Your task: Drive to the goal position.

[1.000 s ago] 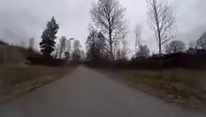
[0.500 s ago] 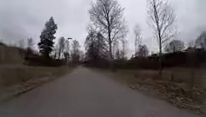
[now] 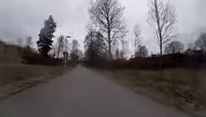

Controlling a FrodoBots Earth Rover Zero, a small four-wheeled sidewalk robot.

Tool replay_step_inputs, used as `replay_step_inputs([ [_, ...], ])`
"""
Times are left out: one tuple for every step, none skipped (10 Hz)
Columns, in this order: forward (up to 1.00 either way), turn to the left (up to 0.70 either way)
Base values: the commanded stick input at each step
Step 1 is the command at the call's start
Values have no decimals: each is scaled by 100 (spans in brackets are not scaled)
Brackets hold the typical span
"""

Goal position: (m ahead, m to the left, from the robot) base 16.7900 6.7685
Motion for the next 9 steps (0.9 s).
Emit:
replay_step_inputs([
  [70,0],
  [70,0],
  [70,0],
  [70,0],
  [70,0],
  [70,0],
  [70,0],
  [70,0],
  [70,0],
])
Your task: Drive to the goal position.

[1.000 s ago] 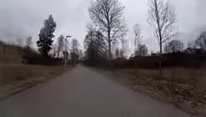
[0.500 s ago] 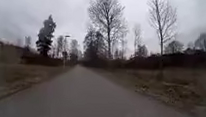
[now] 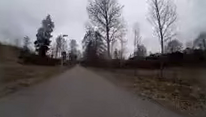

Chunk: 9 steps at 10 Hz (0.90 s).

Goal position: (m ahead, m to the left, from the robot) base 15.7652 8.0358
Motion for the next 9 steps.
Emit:
replay_step_inputs([
  [70,0],
  [70,0],
  [70,0],
  [70,0],
  [70,0],
  [70,0],
  [70,0],
  [70,0],
  [70,0],
])
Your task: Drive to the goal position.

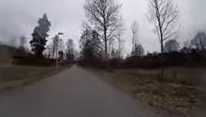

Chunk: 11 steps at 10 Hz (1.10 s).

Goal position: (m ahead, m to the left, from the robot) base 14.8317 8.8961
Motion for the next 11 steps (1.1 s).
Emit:
replay_step_inputs([
  [70,0],
  [70,0],
  [70,0],
  [70,0],
  [70,0],
  [70,0],
  [70,0],
  [70,0],
  [70,0],
  [70,0],
  [70,0],
])
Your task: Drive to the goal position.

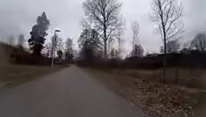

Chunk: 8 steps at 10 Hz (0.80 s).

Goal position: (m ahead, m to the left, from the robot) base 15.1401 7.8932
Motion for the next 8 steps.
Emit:
replay_step_inputs([
  [70,0],
  [70,0],
  [70,0],
  [70,0],
  [70,0],
  [70,0],
  [70,0],
  [70,0],
])
